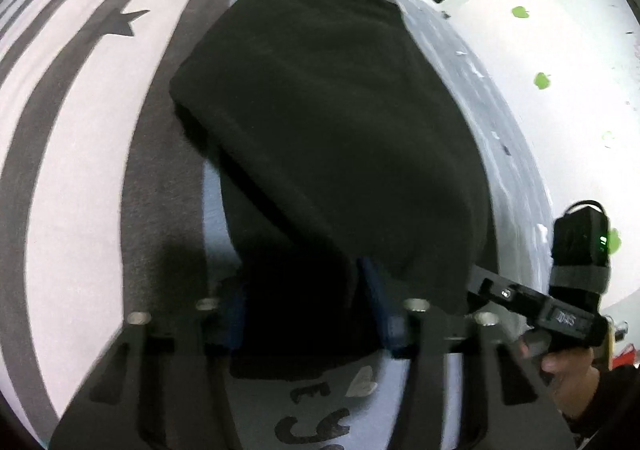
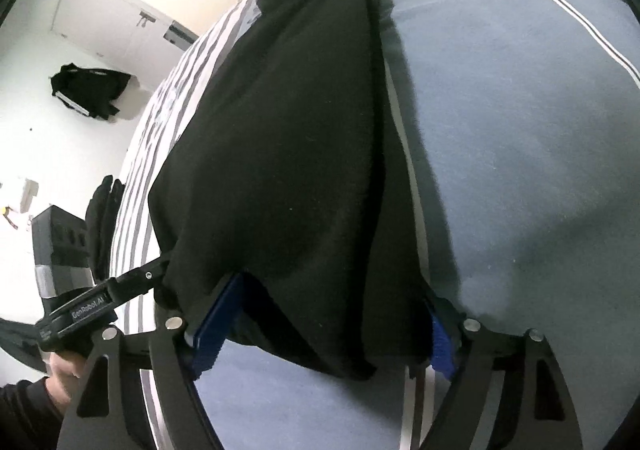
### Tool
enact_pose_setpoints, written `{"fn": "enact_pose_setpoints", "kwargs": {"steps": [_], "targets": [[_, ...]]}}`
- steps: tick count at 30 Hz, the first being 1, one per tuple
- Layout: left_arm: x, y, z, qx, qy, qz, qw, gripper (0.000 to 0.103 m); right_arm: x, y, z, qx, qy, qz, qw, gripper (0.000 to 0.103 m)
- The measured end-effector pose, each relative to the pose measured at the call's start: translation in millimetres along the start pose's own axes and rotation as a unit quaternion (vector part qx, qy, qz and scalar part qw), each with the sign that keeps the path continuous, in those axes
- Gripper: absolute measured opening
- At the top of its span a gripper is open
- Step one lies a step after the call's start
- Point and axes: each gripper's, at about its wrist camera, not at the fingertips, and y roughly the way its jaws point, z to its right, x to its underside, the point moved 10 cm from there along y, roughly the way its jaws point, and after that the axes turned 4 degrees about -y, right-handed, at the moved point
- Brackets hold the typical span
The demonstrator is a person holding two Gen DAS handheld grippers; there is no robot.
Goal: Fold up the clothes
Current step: 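Grasp the folded edge of the black trousers with both grippers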
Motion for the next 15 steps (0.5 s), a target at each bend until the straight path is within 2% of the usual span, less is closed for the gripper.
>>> {"fn": "enact_pose_setpoints", "kwargs": {"steps": [1,2,3,4,7,11,15], "targets": [[-2,-1,0,0.003,0.003,0.000,1.0000,0.012,1,-2,2,-0.002,-0.002,0.001,1.000,0.060],[-2,-4,2,0.001,0.011,0.004,0.9999,0.011,4,-5,5,-0.004,-0.004,0.002,1.000,0.026],[-3,-6,5,-0.005,0.020,0.008,0.9997,0.010,6,-6,6,-0.018,-0.003,-0.002,1.000,0.016],[-3,-10,7,-0.011,0.026,0.013,0.9995,0.010,8,-6,4,-0.029,-0.005,-0.008,1.000,0.016],[-1,-29,10,-0.014,0.027,0.030,0.9991,0.008,7,-12,-7,0.001,-0.048,0.000,0.999,0.015],[-2,-59,20,-0.008,0.038,0.047,0.9981,0.007,12,-43,-18,0.013,-0.054,0.029,0.998,0.014],[33,-106,33,-0.005,0.060,0.046,0.9971,0.006,31,-81,-47,0.020,-0.075,0.053,0.996,0.013]]}}
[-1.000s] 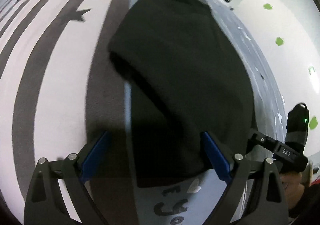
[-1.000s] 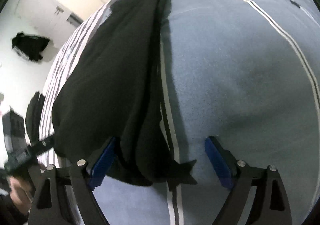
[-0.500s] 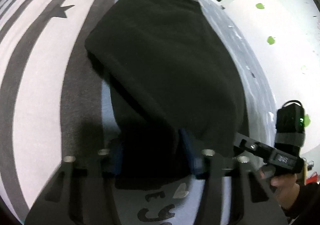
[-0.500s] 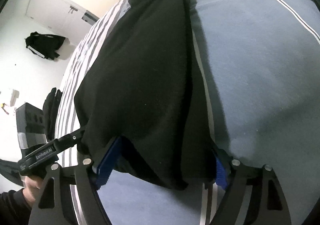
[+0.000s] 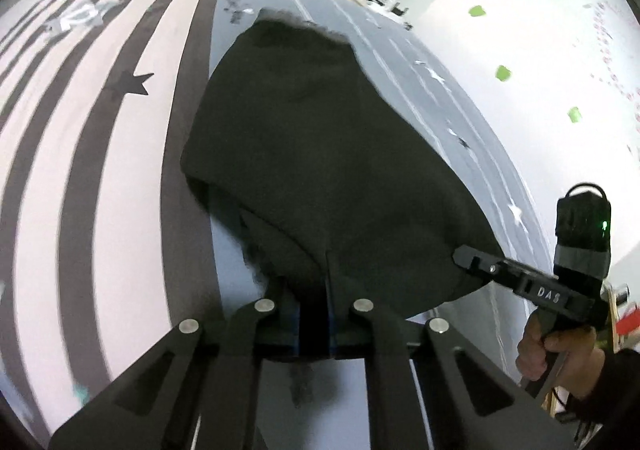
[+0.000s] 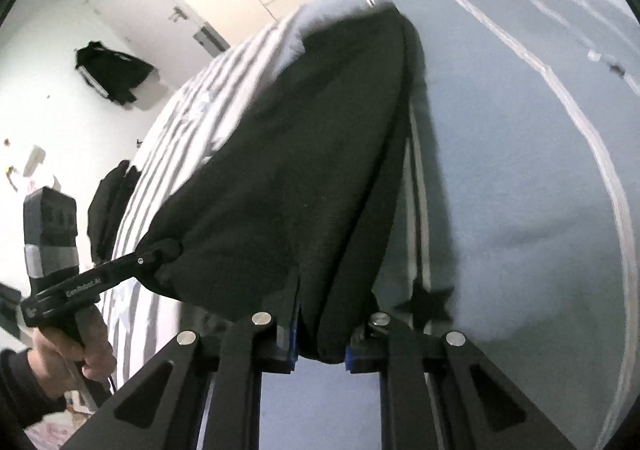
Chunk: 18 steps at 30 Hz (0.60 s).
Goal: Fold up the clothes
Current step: 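Grasp the folded edge of the black trousers with both grippers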
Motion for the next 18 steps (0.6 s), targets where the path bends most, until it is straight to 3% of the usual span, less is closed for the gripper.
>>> {"fn": "enact_pose_setpoints", "kwargs": {"steps": [6,14,18], "targets": [[54,-89,45,0.010,-0.020,-0.022,0.9995,0.006,57,-73,-57,-0.017,-0.006,-0.015,1.000,0.013],[134,-270,137,0.003,-0.046,-0.024,0.9987,0.006,132,-239,-144,-0.073,-0.002,-0.044,0.996,0.013],[133,-354,188,0.005,-0.029,-0.003,0.9996,0.006,141,-334,-190,-0.076,-0.041,-0.049,0.995,0.013]]}}
